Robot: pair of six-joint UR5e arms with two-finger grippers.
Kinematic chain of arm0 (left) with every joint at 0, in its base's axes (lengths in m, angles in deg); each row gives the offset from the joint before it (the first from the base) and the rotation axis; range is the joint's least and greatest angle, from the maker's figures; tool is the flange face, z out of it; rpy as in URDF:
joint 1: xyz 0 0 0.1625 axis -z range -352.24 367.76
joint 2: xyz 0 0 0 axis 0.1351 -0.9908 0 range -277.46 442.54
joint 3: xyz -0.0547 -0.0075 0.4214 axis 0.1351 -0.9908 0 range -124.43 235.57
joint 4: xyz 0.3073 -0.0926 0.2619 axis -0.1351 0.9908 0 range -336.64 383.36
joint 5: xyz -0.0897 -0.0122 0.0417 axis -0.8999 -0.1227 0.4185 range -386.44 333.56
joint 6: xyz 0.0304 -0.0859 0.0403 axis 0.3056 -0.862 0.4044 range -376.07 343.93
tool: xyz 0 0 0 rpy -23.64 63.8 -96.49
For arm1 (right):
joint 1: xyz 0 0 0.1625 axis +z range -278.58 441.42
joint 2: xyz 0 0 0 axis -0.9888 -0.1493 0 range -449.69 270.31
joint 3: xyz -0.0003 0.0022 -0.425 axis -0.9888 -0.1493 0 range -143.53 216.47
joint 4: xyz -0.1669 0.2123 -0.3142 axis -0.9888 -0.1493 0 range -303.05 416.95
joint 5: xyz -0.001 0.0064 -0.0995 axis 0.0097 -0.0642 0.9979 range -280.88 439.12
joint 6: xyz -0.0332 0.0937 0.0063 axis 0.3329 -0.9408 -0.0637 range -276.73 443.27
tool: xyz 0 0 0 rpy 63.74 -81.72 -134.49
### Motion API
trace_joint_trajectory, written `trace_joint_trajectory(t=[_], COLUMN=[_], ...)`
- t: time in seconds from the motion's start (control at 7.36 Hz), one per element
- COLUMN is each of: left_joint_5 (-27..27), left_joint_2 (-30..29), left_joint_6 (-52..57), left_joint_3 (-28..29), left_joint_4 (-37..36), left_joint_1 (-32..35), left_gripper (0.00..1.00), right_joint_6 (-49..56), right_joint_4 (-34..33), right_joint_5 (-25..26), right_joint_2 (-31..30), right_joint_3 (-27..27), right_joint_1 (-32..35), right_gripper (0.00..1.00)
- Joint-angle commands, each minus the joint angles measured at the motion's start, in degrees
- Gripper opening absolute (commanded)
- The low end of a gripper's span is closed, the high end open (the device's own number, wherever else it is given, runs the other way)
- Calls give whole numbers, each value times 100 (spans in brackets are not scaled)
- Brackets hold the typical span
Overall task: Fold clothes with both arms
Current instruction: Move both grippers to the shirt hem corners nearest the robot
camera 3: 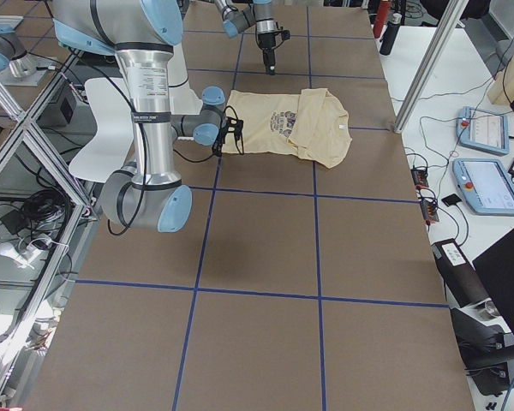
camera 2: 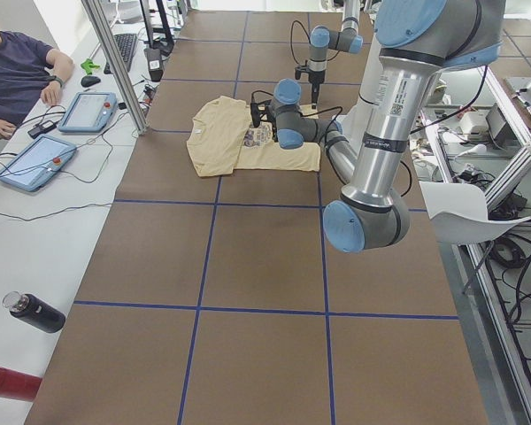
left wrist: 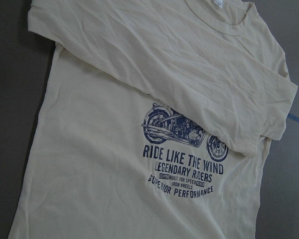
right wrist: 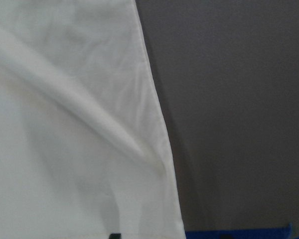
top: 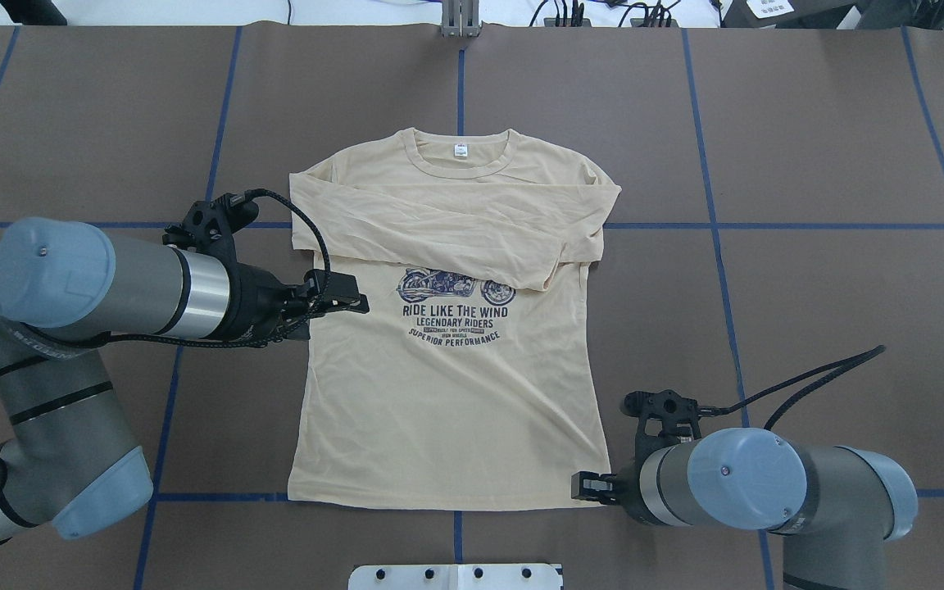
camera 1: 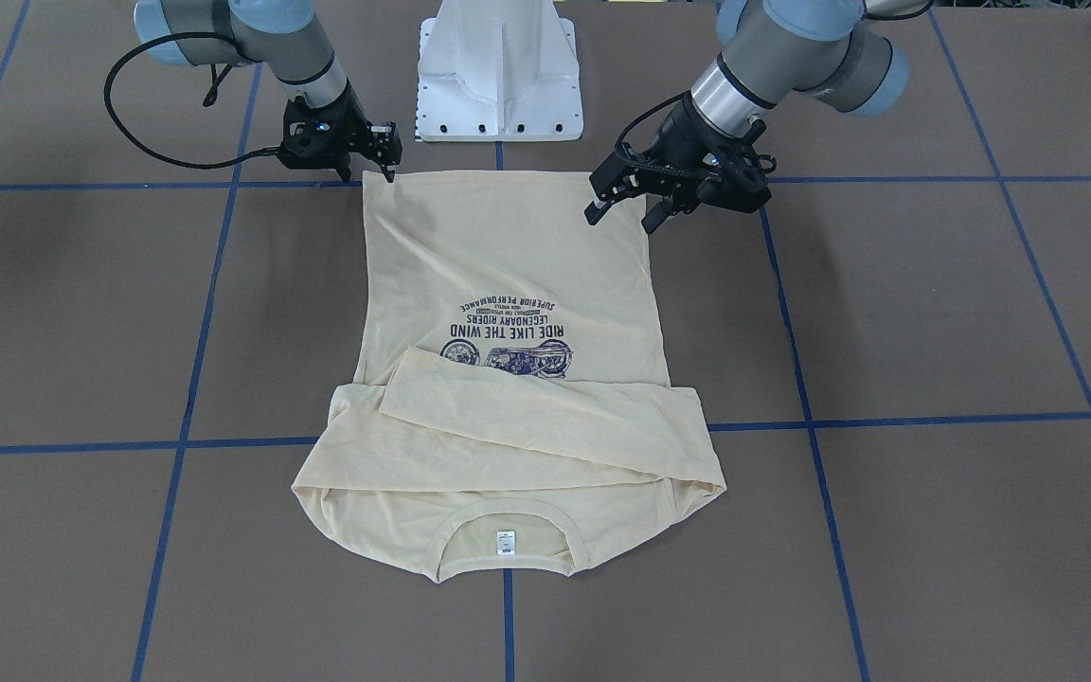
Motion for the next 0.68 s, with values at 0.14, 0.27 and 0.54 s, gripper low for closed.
trace_joint_trajectory(t=[0.14,0.27,0.54], left_joint_5=[-9,-9,-9], left_joint_2=[0,0,9], left_joint_6=[0,0,0], left_joint_3=[-17,-17,-18], left_joint_4=[0,0,0], left_joint_1=[0,9,9], left_gripper=[100,100,100], right_joint_6=[0,9,9], right_joint_4=[-91,-110,-118], right_joint_5=[-95,-95,-287], right_joint_2=[68,68,208], right_joint_3=[-92,-74,-66], right_joint_1=[-25,-25,71], right_gripper=[56,41,0])
